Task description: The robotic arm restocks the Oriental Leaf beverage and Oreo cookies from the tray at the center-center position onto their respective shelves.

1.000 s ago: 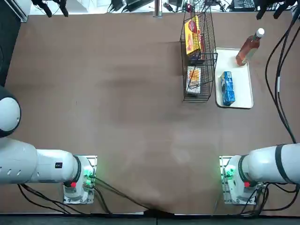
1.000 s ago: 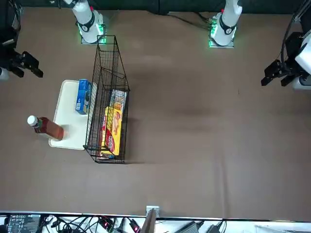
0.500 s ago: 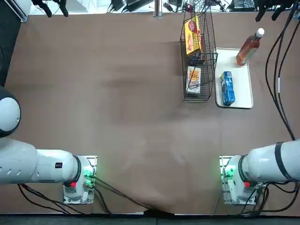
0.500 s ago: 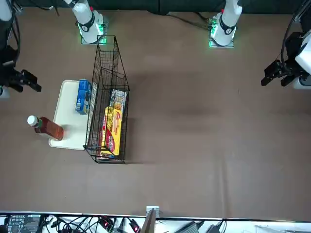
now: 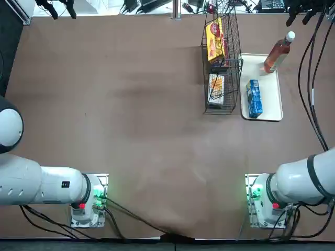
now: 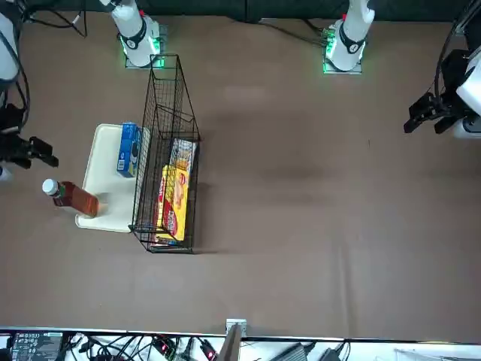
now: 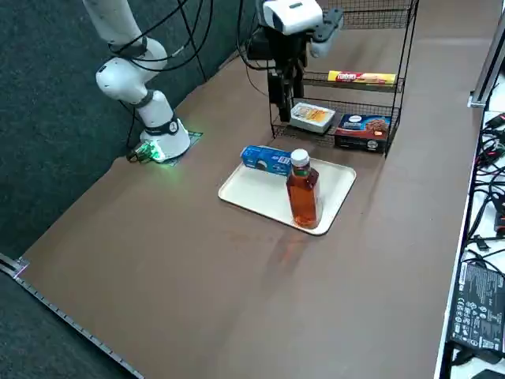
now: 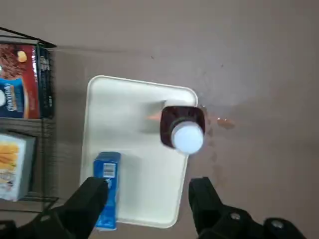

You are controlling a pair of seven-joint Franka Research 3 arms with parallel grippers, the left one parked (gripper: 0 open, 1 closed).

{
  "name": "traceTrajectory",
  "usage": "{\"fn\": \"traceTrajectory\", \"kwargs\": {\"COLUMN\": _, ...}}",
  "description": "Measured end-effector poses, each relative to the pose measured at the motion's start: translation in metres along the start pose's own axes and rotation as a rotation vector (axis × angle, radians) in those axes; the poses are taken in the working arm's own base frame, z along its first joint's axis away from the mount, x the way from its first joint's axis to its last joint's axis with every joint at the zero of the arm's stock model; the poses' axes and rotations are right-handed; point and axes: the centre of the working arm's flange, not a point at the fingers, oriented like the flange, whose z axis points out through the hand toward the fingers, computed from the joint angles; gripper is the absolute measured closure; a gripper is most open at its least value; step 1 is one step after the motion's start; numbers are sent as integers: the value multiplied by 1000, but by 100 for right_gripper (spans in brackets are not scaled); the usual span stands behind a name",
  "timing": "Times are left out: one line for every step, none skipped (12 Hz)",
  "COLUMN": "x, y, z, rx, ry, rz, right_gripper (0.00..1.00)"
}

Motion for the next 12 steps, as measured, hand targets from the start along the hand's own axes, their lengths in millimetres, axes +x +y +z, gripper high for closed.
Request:
{"fn": "traceTrajectory", "kwargs": {"x": 5, "y": 4, "z": 7, "rx": -7, "ry": 0, "rz": -21, "right_gripper": 0}}
{"fn": "traceTrajectory", "kwargs": {"x": 9, "y": 7, "z": 15, "rx": -11, "ry": 0, "rz": -31, "right_gripper": 0}}
{"fn": "traceTrajectory", "kwargs": {"x": 16, "y": 15, "z": 28, "rx": -14, "ry": 2, "rz": -32, "right_gripper": 0}}
{"fn": "traceTrajectory", "kwargs": {"x": 18, "y": 18, "z": 34, "rx": -15, "ry": 3, "rz": -32, "right_gripper": 0}}
{"fn": "traceTrajectory", "kwargs": {"x": 20, "y": 20, "z": 39, "rx": -16, "ry": 4, "rz": -31, "right_gripper": 0}}
{"fn": "traceTrajectory", "kwargs": {"x": 22, "y": 22, "z": 42, "rx": -18, "ry": 10, "rz": -29, "right_gripper": 0}}
{"fn": "traceTrajectory", "kwargs": {"x": 25, "y": 25, "z": 45, "rx": -21, "ry": 18, "rz": -26, "right_gripper": 0}}
{"fn": "traceTrajectory", "kwargs": {"x": 26, "y": 29, "z": 49, "rx": -23, "ry": 20, "rz": -20, "right_gripper": 0}}
{"fn": "traceTrajectory", "kwargs": {"x": 26, "y": 35, "z": 54, "rx": -22, "ry": 15, "rz": -11, "right_gripper": 0}}
{"fn": "traceTrajectory", "kwargs": {"x": 26, "y": 42, "z": 60, "rx": -21, "ry": 10, "rz": -4, "right_gripper": 0}}
{"fn": "traceTrajectory", "kwargs": {"x": 26, "y": 47, "z": 66, "rx": -20, "ry": 6, "rz": 0, "right_gripper": 0}}
{"fn": "traceTrajectory", "kwargs": {"x": 27, "y": 52, "z": 72, "rx": -20, "ry": 4, "rz": 4, "right_gripper": 0}}
